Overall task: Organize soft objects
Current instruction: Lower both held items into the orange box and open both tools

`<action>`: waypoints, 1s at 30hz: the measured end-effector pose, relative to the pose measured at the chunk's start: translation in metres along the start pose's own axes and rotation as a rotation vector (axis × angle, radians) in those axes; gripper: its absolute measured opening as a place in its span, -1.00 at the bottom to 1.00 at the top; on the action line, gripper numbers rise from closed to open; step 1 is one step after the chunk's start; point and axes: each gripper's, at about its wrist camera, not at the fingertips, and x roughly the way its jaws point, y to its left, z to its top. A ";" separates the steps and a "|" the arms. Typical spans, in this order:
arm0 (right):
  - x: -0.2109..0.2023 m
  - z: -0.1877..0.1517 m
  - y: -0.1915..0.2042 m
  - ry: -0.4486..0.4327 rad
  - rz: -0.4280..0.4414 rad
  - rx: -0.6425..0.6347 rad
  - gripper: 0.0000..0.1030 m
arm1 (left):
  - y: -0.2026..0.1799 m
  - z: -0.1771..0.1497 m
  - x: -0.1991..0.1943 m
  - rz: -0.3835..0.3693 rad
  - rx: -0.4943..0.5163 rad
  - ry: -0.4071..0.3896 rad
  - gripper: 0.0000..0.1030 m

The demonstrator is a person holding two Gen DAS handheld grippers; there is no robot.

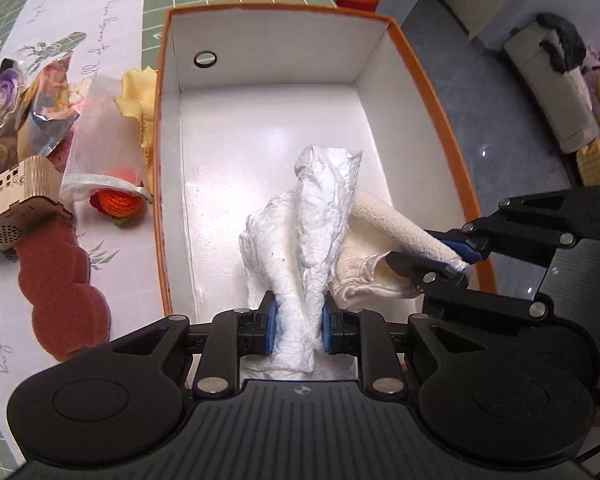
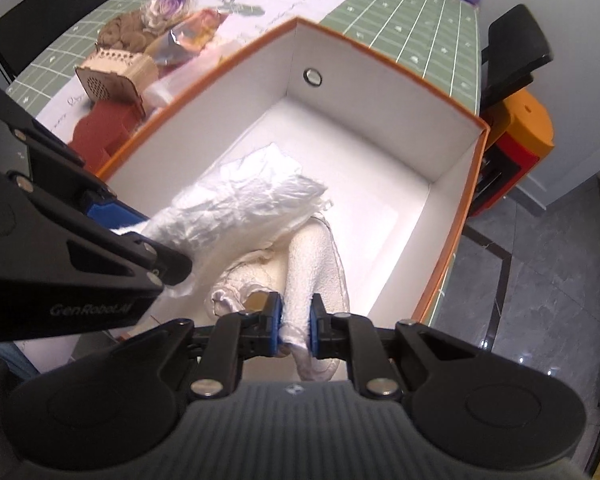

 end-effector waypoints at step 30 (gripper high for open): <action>0.036 0.007 0.005 0.106 -0.009 -0.089 -0.03 | 0.005 0.010 0.011 -0.044 0.092 0.079 0.18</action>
